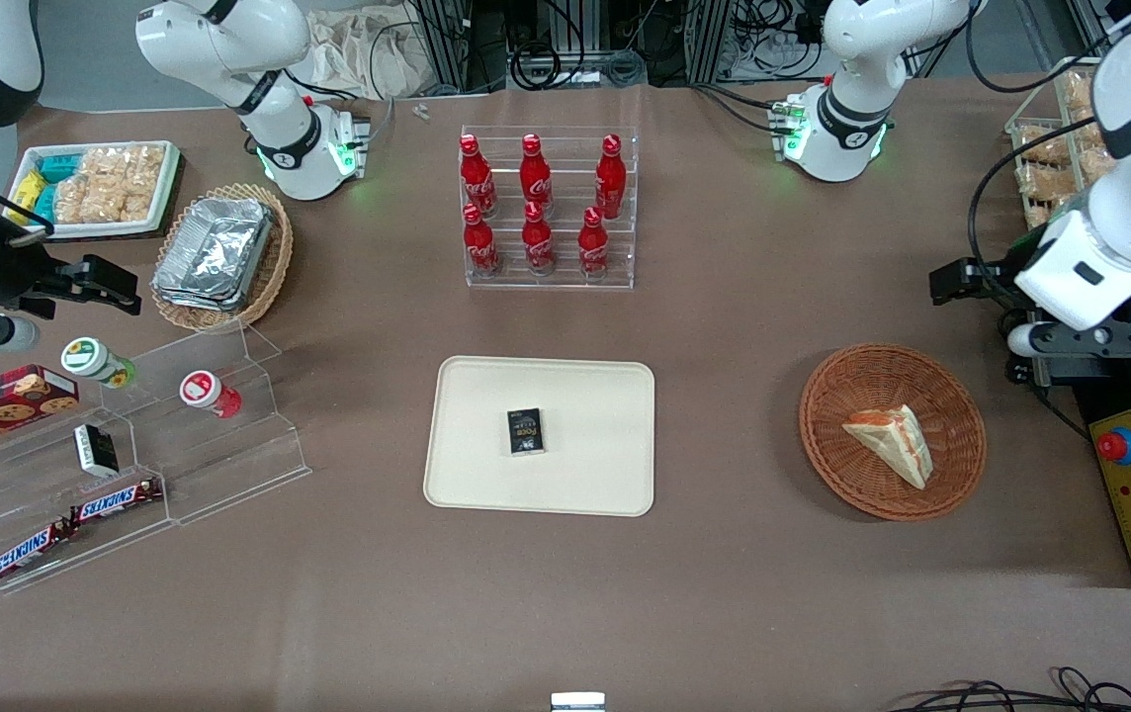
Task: Place sandwich from basket to tray
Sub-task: 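Lower the open left gripper over the sandwich in the wicker basket, then close the left gripper on the wrapped sandwich's edge, then lift the sandwich up out of the basket with the left gripper, then carry the sandwich over to the cream tray with the left gripper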
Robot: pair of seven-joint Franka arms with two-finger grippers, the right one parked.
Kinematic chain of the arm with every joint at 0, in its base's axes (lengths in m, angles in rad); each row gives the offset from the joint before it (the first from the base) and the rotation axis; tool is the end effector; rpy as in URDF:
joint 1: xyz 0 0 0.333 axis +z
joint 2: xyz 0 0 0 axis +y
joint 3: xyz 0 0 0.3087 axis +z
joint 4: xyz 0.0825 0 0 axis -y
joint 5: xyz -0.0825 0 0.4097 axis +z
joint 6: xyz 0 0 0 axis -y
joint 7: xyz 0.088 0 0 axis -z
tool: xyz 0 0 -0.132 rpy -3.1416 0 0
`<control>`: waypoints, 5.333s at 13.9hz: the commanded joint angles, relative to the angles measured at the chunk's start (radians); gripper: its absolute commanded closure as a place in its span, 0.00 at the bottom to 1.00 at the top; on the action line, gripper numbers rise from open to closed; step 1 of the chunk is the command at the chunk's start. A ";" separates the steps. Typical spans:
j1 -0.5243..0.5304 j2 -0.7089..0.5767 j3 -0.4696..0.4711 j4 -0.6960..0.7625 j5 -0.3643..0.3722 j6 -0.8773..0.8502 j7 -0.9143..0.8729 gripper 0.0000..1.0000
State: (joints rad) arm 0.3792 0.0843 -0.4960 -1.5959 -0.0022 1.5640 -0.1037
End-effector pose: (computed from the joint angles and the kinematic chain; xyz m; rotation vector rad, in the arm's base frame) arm 0.5915 -0.0606 0.5355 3.1064 -0.0212 -0.1711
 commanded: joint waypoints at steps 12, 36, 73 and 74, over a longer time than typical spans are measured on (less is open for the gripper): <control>0.012 0.093 -0.010 -0.384 0.188 0.508 -0.729 0.00; 0.003 0.364 0.043 -0.240 0.291 0.591 -1.005 0.01; -0.431 0.664 -0.191 0.333 0.374 0.200 -0.596 1.00; -0.468 0.704 -0.190 0.353 0.420 0.227 -0.603 1.00</control>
State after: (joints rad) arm -0.0180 0.6893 -0.6965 -1.3354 0.3460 1.7900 -0.7235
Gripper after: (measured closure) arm 0.797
